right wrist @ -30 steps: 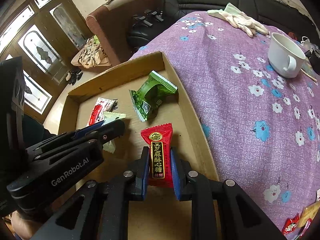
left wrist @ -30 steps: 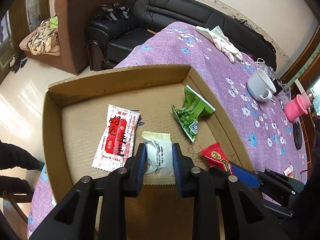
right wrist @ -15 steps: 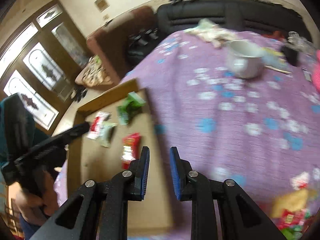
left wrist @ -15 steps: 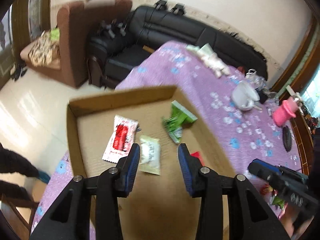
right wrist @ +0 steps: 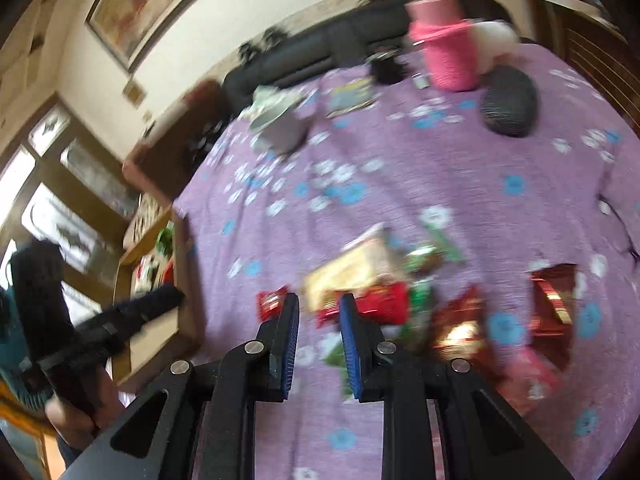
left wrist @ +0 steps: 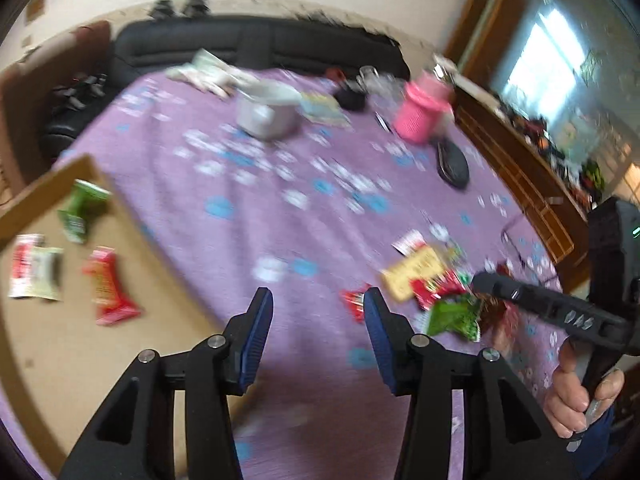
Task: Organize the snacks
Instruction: 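Grasp the small red candy with the left gripper while the right grasps a green packet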
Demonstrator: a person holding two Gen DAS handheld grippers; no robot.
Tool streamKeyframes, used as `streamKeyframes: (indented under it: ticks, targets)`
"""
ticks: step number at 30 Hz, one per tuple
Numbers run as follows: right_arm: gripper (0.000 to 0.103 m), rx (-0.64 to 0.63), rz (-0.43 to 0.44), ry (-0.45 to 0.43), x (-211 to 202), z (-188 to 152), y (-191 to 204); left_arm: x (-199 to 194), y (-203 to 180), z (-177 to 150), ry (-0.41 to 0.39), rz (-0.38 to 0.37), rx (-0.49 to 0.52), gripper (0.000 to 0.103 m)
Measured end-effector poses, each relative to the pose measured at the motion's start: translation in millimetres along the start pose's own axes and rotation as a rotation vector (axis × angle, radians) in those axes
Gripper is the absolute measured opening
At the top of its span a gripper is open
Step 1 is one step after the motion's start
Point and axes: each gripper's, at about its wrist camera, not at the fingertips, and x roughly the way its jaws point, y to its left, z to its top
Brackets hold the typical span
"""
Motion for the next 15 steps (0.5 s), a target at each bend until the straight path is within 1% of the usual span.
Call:
streamKeyframes:
  ticks: [3, 5, 6, 7, 9, 11, 13, 14, 15]
  targets:
    - [0.022, 0.053, 0.041, 0.0, -1.0, 5.3, -18.5, 24.1, -23.7, -2.5, 0.03, 0.005, 0.027, 0.046]
    - [0.022, 0.074, 0.036, 0.001, 0.5, 6.2, -25.0, 37.6, -34.0, -3.1, 0.038, 0.033, 0.042, 0.053]
    - [0.022, 0.086, 0.034, 0.011, 2.4, 6.1, -27.9, 43.2, -35.6, -2.6, 0.039, 0.052, 0.043, 0.06]
    - [0.022, 0.096, 0.043, 0.02, 3.4, 5.2, -30.7, 48.7, -37.6, -2.0, 0.037, 0.075, 0.043, 0.063]
    - [0.022, 0.114, 0.056, 0.032, 5.4, 3.2, -33.6, 59.1, -40.5, -0.6, 0.042, 0.106, 0.045, 0.063]
    - [0.022, 0.112, 0.054, 0.036, 6.5, 2.5, -33.0, 65.9, -43.9, -1.5, 0.045, 0.107, 0.05, 0.063]
    - [0.028, 0.106, 0.043, 0.039, 8.8, 1.8, -33.8, 72.4, -46.6, -3.5, 0.052, 0.128, 0.065, 0.062]
    - [0.035, 0.098, 0.028, 0.041, 11.3, 0.9, -32.9, 76.0, -48.6, -6.7, 0.054, 0.145, 0.078, 0.059]
    - [0.039, 0.089, 0.015, 0.045, 13.8, 0.2, -32.4, 80.6, -49.0, -9.5, 0.059, 0.159, 0.089, 0.047]
